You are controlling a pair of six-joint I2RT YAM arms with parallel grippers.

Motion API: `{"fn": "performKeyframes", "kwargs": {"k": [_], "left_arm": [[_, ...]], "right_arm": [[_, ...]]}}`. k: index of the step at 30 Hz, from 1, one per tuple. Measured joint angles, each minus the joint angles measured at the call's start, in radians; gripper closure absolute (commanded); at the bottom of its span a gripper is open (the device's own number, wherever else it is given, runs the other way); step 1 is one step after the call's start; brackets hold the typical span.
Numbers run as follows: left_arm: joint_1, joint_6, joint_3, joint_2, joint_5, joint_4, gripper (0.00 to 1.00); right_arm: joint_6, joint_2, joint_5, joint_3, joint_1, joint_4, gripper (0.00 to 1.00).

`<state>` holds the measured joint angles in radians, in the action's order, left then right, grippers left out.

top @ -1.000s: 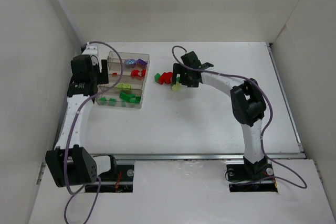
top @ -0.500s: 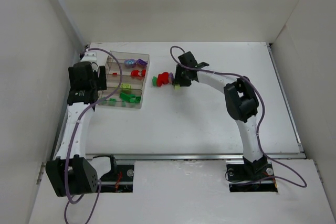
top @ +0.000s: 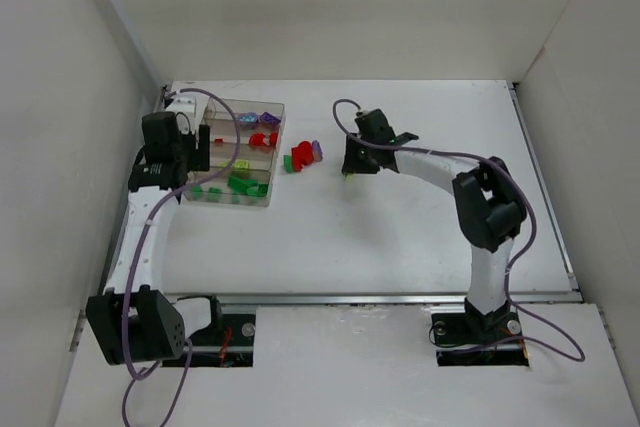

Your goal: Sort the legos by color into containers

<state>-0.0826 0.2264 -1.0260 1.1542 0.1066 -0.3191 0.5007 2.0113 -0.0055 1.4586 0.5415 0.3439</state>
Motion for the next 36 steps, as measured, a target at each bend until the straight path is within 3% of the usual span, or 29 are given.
{"fn": "performKeyframes", "kwargs": {"k": [5, 9, 15, 17, 23, 26, 31, 36], "left_arm": [[0.038, 0.093, -0.141, 0.057, -0.169, -0.082, 0.29], [0.131, 0.140, -0.270, 0.070, -0.388, -0.136, 0.27], [0.302, 0.147, -0.311, 0.083, -0.758, -0.135, 0.34], [0.333, 0.253, -0.320, 0.103, -0.832, -0.165, 0.34], [0.387, 0.720, -0.313, 0.074, -0.951, -0.299, 0.29], [0.393, 0.875, -0.304, 0.027, -1.019, -0.306, 0.28], [0.491, 1.003, -0.329, 0.032, -1.103, -0.345, 0.30], [0.570, 1.072, -0.336, 0.103, -1.130, -0.446, 0.41]], "right_arm": [[-0.168, -0.195, -0.061, -0.139, 0.003, -0.070, 1.00], [-0.374, -0.397, -0.081, -0.223, 0.037, -0.121, 1.00], [-0.564, -0.624, -0.236, -0.303, 0.118, -0.182, 1.00], [-0.595, -0.665, -0.306, -0.315, 0.119, -0.195, 1.00], [-0.642, -0.719, -0.464, -0.328, 0.114, -0.195, 1.00], [-0.650, -0.725, -0.502, -0.329, 0.126, -0.195, 1.00], [-0.671, -0.743, -0.518, -0.330, 0.179, -0.179, 1.00], [-0.688, -0.769, -0.506, -0.330, 0.216, -0.157, 1.00]]}}
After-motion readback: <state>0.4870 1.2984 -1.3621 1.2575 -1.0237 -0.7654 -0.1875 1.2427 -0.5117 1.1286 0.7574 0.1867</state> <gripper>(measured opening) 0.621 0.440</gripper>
